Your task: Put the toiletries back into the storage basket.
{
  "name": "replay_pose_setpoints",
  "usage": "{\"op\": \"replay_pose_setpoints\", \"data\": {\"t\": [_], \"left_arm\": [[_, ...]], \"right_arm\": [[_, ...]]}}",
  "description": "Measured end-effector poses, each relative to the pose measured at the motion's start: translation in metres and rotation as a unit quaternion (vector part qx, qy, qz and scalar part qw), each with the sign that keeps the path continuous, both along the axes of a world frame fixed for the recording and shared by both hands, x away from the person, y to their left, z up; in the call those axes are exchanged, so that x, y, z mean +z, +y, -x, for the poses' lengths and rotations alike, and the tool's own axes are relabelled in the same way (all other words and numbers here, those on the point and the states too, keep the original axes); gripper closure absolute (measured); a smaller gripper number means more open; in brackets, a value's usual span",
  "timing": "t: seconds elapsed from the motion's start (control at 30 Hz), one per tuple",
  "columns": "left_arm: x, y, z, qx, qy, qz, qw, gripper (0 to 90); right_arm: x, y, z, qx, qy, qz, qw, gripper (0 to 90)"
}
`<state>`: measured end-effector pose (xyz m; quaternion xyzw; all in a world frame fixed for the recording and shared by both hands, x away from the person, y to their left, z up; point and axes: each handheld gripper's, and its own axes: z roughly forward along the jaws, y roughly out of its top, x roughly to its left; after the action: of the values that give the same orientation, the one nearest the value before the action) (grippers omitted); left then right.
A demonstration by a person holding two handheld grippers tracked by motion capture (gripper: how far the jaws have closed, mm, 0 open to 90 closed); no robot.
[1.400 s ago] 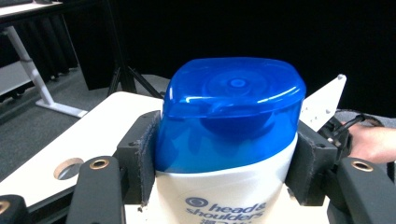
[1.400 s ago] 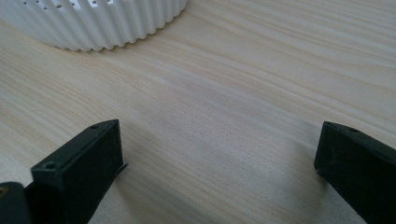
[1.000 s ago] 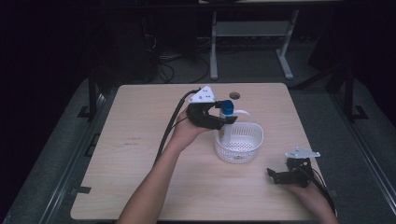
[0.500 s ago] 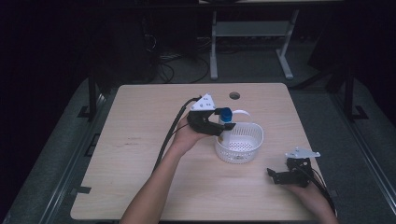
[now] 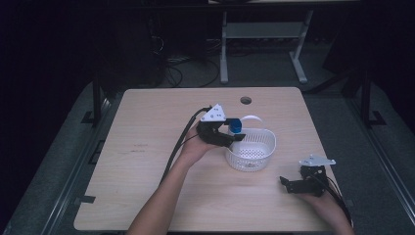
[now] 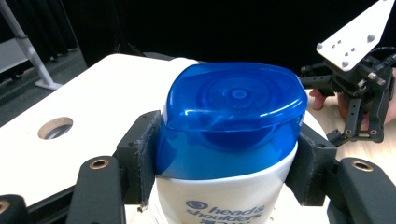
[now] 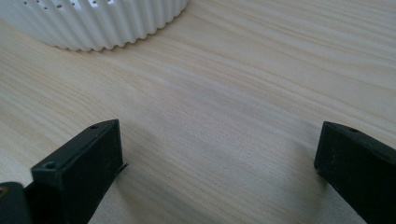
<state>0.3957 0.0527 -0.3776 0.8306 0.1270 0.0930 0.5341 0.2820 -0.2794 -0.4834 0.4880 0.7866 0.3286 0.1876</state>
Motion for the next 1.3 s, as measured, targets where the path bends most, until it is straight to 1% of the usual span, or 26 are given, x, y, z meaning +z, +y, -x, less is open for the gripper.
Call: {"op": "replay_pose_setpoints", "data": {"t": [0.37, 0.5, 0.53, 0.7, 0.87, 0.93, 1.07, 1.13, 1.17, 1.23, 1.3], "left_arm": [[-0.007, 0.002, 0.0, -0.005, 0.008, -0.006, 0.9999, 36.2], [-0.009, 0.001, 0.001, -0.004, 0.009, -0.007, 0.9999, 36.3], [-0.01, 0.001, 0.001, -0.004, 0.008, -0.01, 0.9999, 36.2], [-0.01, 0.001, 0.002, -0.007, 0.008, -0.008, 0.9999, 36.2], [-0.01, -0.003, 0.005, -0.014, 0.0, -0.011, 0.9998, 35.7], [-0.01, -0.003, 0.006, -0.014, -0.007, -0.009, 0.9998, 35.4], [-0.009, -0.001, 0.008, -0.009, -0.006, 0.005, 0.9999, 31.9], [-0.007, 0.0, 0.009, -0.007, -0.007, 0.005, 0.9999, 28.0], [-0.006, 0.001, 0.009, -0.009, -0.006, 0.008, 0.9999, 26.9], [-0.004, 0.003, 0.01, -0.011, 0.0, 0.012, 0.9999, 21.3], [-0.002, 0.004, 0.012, -0.006, 0.001, 0.01, 0.9999, 17.1]], "right_arm": [[0.0, 0.0, 0.0, 0.0, 0.0, 0.0, 1.0, 0.6], [0.0, 0.0, 0.0, 0.0, 0.0, 0.0, 1.0, 0.6], [0.0, 0.0, 0.0, 0.0, 0.0, 0.0, 1.0, 0.6], [0.0, 0.0, 0.0, 0.0, 0.0, 0.0, 1.0, 0.6], [0.0, 0.0, 0.0, 0.0, 0.0, 0.0, 1.0, 0.6], [0.0, 0.0, 0.0, 0.0, 0.0, 0.0, 1.0, 0.6], [0.0, 0.0, 0.0, -0.001, 0.001, 0.0, 1.0, 0.6], [0.0, 0.0, 0.0, -0.001, 0.001, 0.0, 1.0, 0.6], [0.0, 0.0, 0.0, 0.0, 0.0, 0.0, 1.0, 0.5], [0.0, 0.0, 0.0, 0.0, 0.0, 0.0, 1.0, 0.6], [0.0, 0.0, 0.0, 0.0, 0.0, 0.0, 1.0, 0.6]]}}
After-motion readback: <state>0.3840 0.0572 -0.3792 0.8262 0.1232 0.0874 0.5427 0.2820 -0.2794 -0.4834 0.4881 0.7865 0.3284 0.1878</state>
